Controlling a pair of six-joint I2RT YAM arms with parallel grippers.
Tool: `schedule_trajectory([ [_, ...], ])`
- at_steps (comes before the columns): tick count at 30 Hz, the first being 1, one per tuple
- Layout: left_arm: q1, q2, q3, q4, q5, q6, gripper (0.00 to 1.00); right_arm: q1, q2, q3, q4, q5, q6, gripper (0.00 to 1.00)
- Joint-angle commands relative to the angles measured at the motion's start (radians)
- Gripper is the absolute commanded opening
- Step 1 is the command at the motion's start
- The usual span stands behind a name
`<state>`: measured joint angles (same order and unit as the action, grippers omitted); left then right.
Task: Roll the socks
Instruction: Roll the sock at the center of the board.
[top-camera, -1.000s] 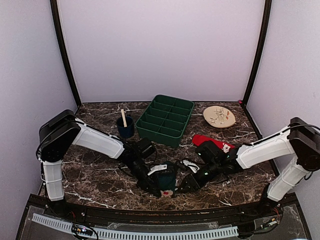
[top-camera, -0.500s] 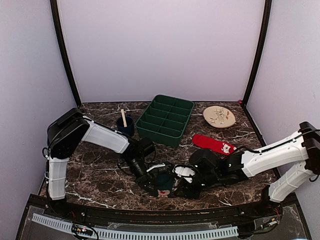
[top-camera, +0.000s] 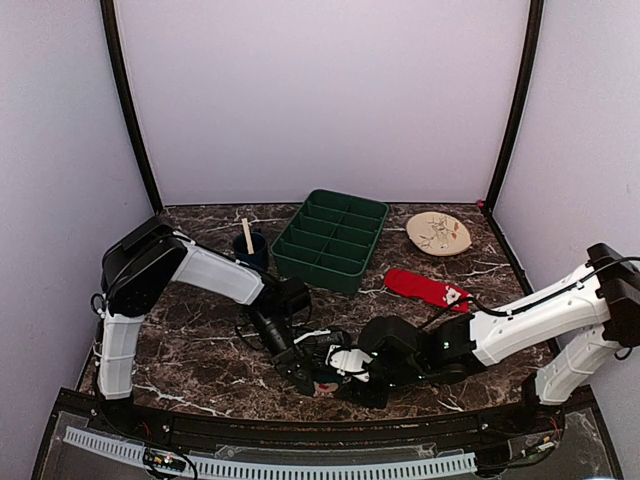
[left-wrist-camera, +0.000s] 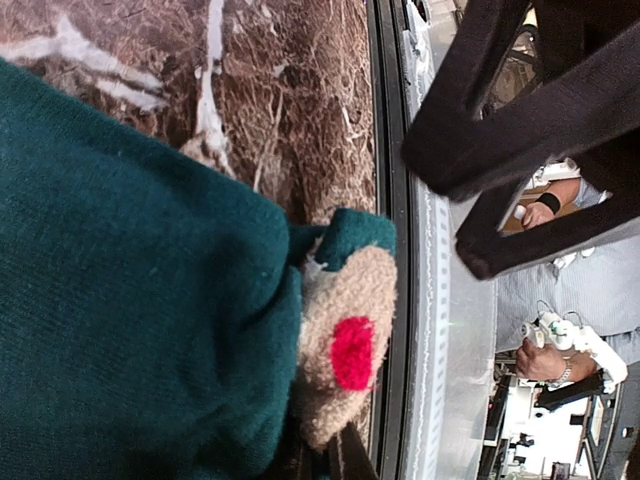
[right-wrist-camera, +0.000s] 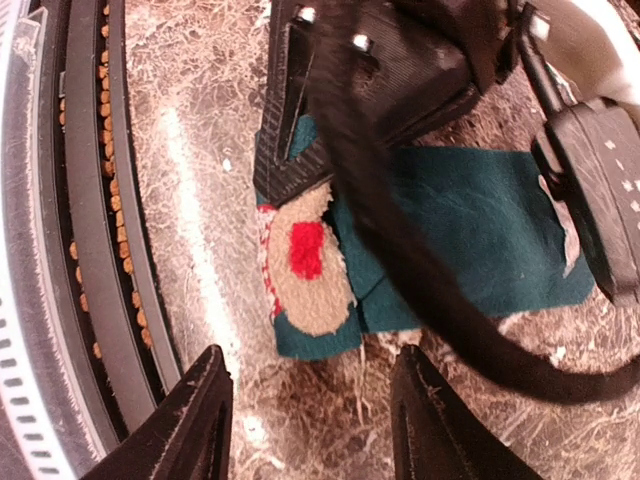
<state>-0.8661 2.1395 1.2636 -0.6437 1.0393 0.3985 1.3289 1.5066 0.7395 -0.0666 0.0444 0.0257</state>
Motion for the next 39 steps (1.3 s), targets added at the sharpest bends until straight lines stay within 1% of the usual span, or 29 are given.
schedule_trajectory([
  [1,0.01,0.014,0.018,-0.058,0.021,0.026,0.0,0.021,0.049,0.043,0.037,0.049,-0.054,0.51],
  [6,0.016,0.016,0.019,-0.066,0.03,0.031,0.0,0.024,0.081,0.072,0.039,0.08,-0.095,0.53],
  [8,0.019,0.016,0.019,-0.065,0.038,0.033,0.0,0.024,0.117,0.083,0.039,0.083,-0.108,0.54],
  [13,0.022,0.017,0.02,-0.066,0.042,0.034,0.0,0.024,0.149,0.103,0.039,0.076,-0.127,0.54],
  [18,0.025,0.018,0.022,-0.065,0.047,0.034,0.0,0.025,0.168,0.114,0.036,0.059,-0.133,0.51],
  [21,0.026,0.021,0.024,-0.065,0.049,0.032,0.0,0.03,0.17,0.114,0.038,0.055,-0.138,0.48],
  [27,0.03,0.032,0.028,-0.066,0.054,0.028,0.0,0.054,0.158,0.112,0.031,0.115,-0.152,0.42],
  [31,0.03,0.034,0.026,-0.064,0.057,0.027,0.0,0.076,0.127,0.093,0.038,0.175,-0.152,0.42],
  [39,0.031,0.037,0.031,-0.065,0.059,0.026,0.0,0.092,0.137,0.086,0.026,0.147,-0.148,0.4],
])
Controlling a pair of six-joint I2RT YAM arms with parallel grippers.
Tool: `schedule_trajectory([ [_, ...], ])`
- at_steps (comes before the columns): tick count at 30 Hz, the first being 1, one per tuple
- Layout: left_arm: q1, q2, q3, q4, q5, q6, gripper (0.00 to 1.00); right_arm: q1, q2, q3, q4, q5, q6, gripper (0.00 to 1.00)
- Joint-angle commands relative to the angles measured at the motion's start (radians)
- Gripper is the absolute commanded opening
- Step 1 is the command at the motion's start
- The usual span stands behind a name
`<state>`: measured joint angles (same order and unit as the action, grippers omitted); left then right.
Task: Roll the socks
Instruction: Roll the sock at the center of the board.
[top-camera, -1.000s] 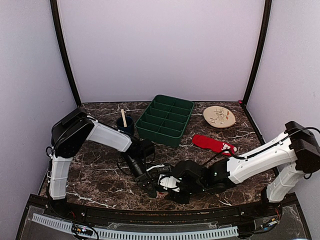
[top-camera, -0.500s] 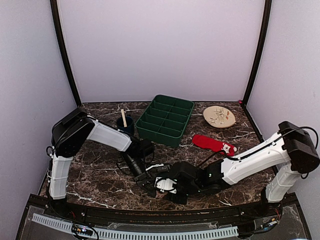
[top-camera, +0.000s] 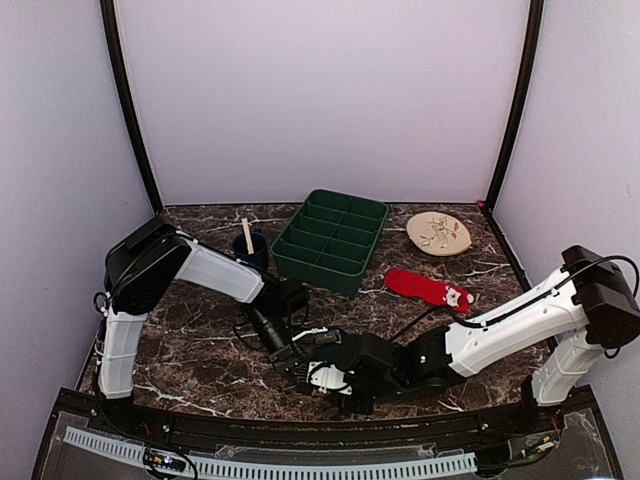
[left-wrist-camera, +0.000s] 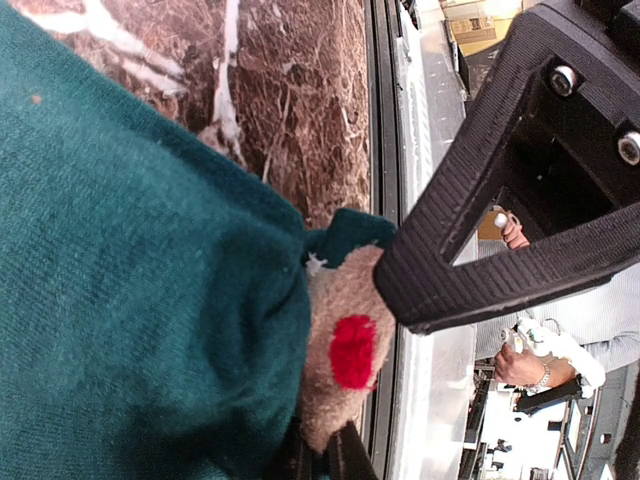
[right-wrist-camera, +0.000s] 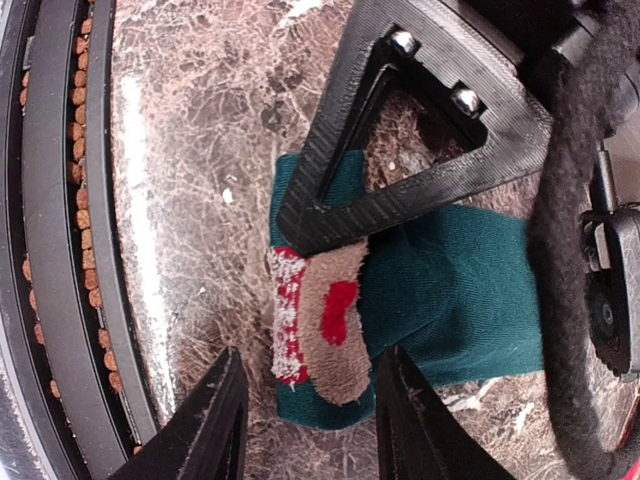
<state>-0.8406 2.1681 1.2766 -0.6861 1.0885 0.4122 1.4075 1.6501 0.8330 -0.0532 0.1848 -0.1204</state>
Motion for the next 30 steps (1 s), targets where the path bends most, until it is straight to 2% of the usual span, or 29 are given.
schedule_trajectory([
  [1,0.005,0.008,0.019,-0.025,0.011,0.013,0.0,0.014,-0.003,-0.008,0.014,0.004,-0.002,0.39],
  [15,0.004,0.009,0.018,-0.03,0.015,0.014,0.0,0.013,0.074,-0.011,0.045,0.015,0.001,0.37],
  [24,0.005,0.008,0.015,-0.026,0.007,0.003,0.0,-0.009,0.081,-0.027,0.044,-0.023,0.036,0.11],
  [27,0.004,0.006,0.01,-0.013,-0.005,-0.017,0.06,-0.023,0.087,-0.031,0.04,-0.047,0.057,0.02],
  [30,0.005,-0.003,0.002,0.009,-0.018,-0.042,0.12,-0.046,0.09,-0.038,0.043,-0.077,0.08,0.0],
])
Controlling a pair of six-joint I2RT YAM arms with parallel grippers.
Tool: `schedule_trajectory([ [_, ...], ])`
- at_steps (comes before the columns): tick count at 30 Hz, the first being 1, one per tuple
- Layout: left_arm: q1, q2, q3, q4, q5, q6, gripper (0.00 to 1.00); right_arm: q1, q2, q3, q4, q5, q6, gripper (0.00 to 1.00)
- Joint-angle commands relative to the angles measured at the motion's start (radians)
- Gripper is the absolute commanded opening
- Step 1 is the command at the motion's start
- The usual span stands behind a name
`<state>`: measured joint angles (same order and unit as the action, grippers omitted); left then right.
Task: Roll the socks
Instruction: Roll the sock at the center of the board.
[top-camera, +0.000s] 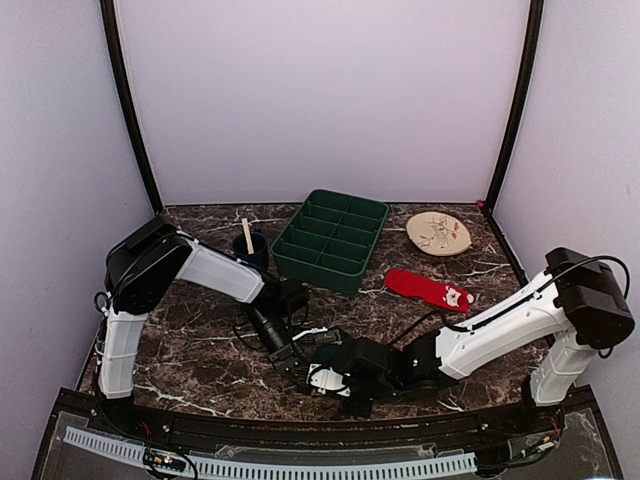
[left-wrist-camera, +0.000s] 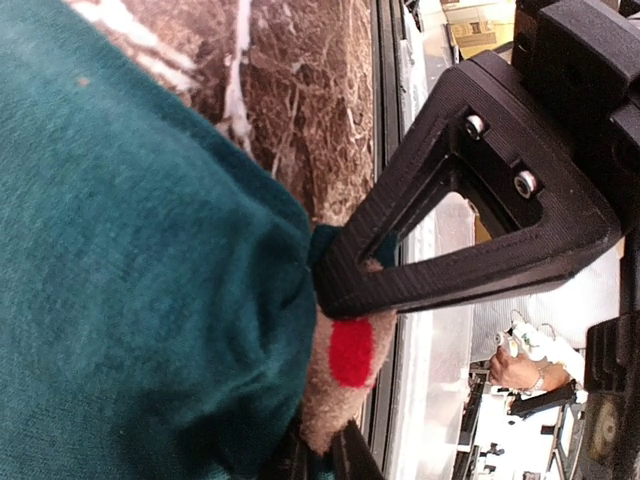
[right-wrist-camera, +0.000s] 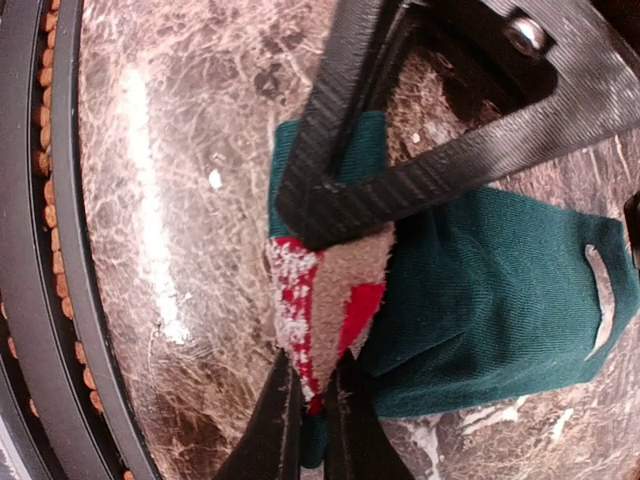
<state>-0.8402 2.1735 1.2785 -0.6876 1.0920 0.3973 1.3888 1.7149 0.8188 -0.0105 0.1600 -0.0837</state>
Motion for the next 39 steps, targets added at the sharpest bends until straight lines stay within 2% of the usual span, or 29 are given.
schedule_trajectory([
  [1,0.004,-0.013,-0.005,0.019,-0.026,-0.036,0.13,-0.034,0.025,-0.025,0.001,-0.061,0.052,0.0],
  [11,0.006,-0.115,-0.129,0.221,-0.08,-0.178,0.25,-0.086,0.013,-0.055,0.021,-0.141,0.108,0.0],
  [22,0.018,-0.273,-0.299,0.464,-0.201,-0.314,0.31,-0.148,-0.007,-0.086,0.046,-0.237,0.174,0.0],
  [30,0.02,-0.362,-0.379,0.587,-0.253,-0.382,0.32,-0.176,-0.009,-0.09,0.041,-0.329,0.214,0.0],
  [39,0.019,-0.497,-0.537,0.832,-0.343,-0.458,0.32,-0.228,-0.017,-0.109,0.039,-0.471,0.289,0.0],
])
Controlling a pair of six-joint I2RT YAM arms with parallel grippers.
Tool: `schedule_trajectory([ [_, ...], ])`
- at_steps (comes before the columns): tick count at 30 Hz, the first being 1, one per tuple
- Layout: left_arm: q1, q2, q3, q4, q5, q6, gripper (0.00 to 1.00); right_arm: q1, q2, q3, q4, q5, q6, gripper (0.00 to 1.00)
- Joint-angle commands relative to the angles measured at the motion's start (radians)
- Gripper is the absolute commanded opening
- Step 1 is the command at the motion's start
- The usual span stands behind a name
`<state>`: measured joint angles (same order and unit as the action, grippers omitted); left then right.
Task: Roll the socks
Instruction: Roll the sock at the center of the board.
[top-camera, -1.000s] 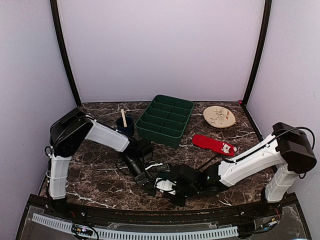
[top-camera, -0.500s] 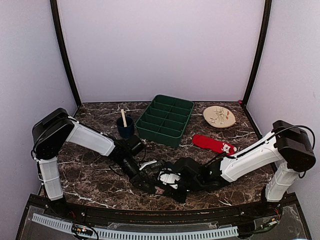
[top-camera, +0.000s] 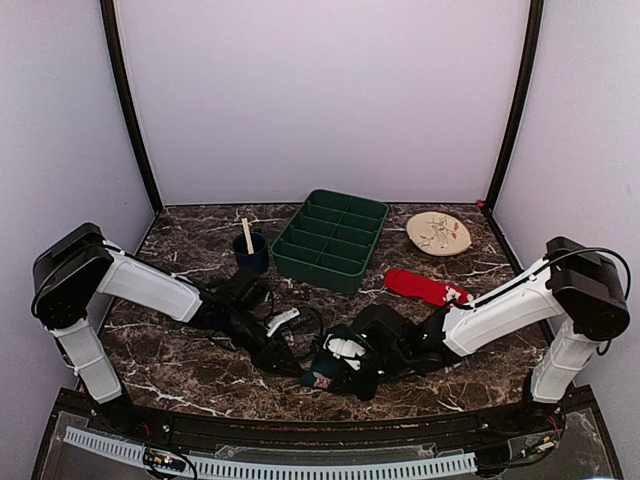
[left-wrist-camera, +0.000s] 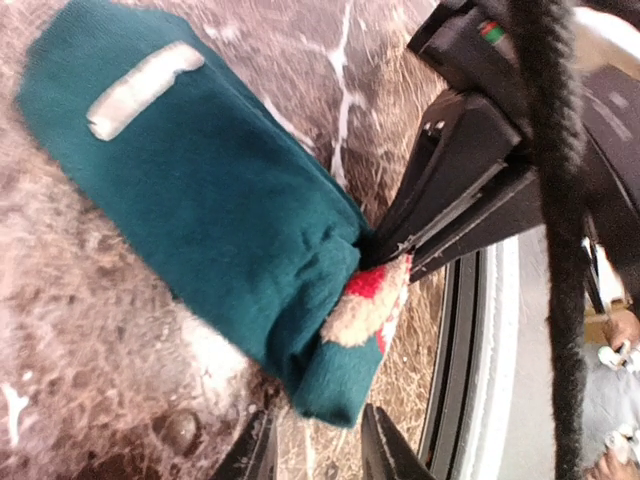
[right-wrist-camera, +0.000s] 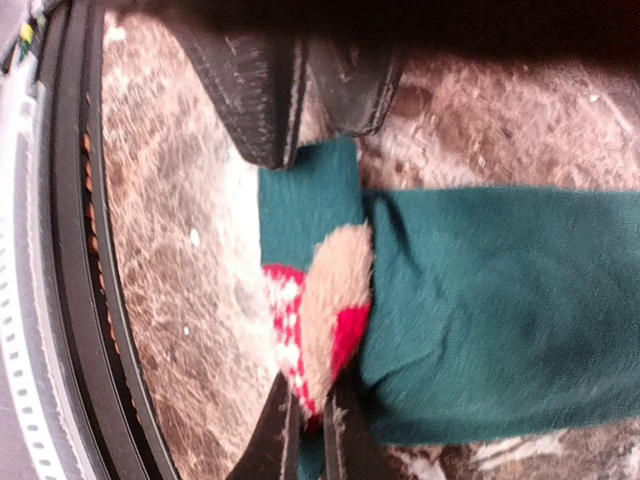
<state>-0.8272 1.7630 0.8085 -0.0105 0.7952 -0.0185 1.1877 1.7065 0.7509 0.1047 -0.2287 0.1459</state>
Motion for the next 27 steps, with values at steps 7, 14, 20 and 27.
schedule_trajectory([
  [7,-0.019,-0.221,-0.221,0.387,-0.143,-0.017,0.34,-0.075,0.016,-0.052,-0.057,-0.23,0.136,0.0],
  [14,-0.096,-0.239,-0.217,0.361,-0.207,0.121,0.34,-0.138,0.05,-0.07,-0.036,-0.386,0.2,0.0],
  [20,-0.17,-0.19,-0.177,0.325,-0.248,0.228,0.35,-0.175,0.055,-0.091,-0.014,-0.465,0.237,0.0],
  [27,-0.191,-0.168,-0.15,0.319,-0.276,0.301,0.36,-0.196,0.083,-0.088,-0.016,-0.55,0.259,0.0],
])
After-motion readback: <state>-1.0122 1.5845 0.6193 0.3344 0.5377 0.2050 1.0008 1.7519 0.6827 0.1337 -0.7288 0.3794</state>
